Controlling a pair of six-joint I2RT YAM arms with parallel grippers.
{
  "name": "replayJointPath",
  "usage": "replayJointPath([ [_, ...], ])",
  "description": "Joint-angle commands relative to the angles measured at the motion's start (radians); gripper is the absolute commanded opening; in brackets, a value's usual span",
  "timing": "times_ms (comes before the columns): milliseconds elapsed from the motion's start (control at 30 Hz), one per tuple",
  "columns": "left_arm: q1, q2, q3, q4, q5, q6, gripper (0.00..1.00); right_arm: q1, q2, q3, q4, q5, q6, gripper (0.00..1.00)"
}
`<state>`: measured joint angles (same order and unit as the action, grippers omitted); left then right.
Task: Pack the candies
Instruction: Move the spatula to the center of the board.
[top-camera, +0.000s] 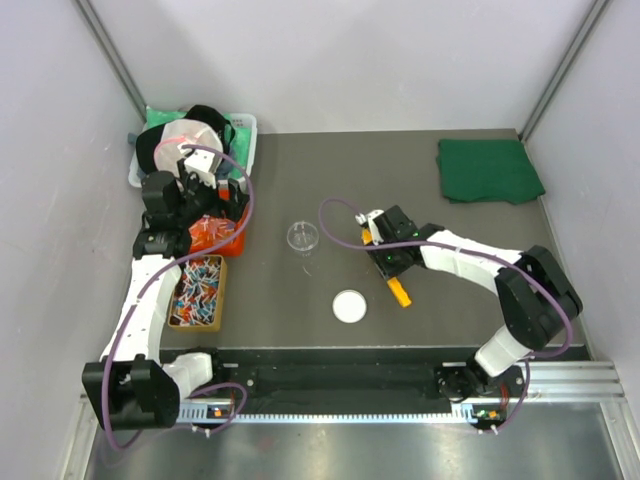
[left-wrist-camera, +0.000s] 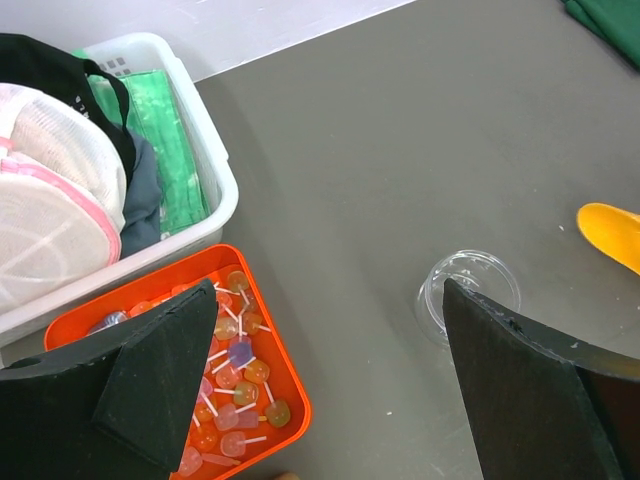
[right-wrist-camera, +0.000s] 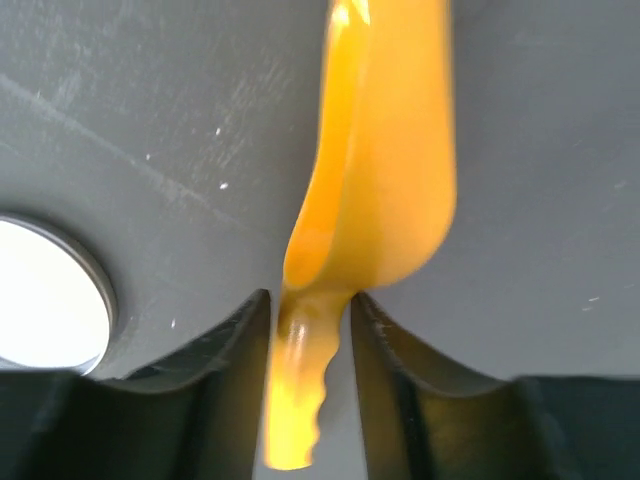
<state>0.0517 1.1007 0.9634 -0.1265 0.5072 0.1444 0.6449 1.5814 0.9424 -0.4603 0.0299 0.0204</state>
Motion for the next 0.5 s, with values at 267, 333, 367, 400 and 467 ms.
replayJointPath([
  [267,0.004,0.005,0.009,0.065,0.013,0.006,0.99,-0.027,-0.008,0.079,0.003,0.039,-0.105,0.22],
  [333,0.005,0.005,0.009,0.064,0.013,0.007,0.99,-0.030,0.005,0.075,0.011,0.035,-0.114,0.21],
  [367,0.004,0.005,0.008,0.065,0.014,0.006,0.99,-0.033,0.006,0.070,0.015,0.034,-0.120,0.21],
  [400,0.004,0.005,0.008,0.065,0.016,0.007,0.99,-0.037,0.006,0.068,0.018,0.031,-0.123,0.20],
  [467,0.004,0.002,0.005,0.065,0.014,0.009,0.99,-0.070,0.006,0.070,0.032,0.010,-0.132,0.18],
])
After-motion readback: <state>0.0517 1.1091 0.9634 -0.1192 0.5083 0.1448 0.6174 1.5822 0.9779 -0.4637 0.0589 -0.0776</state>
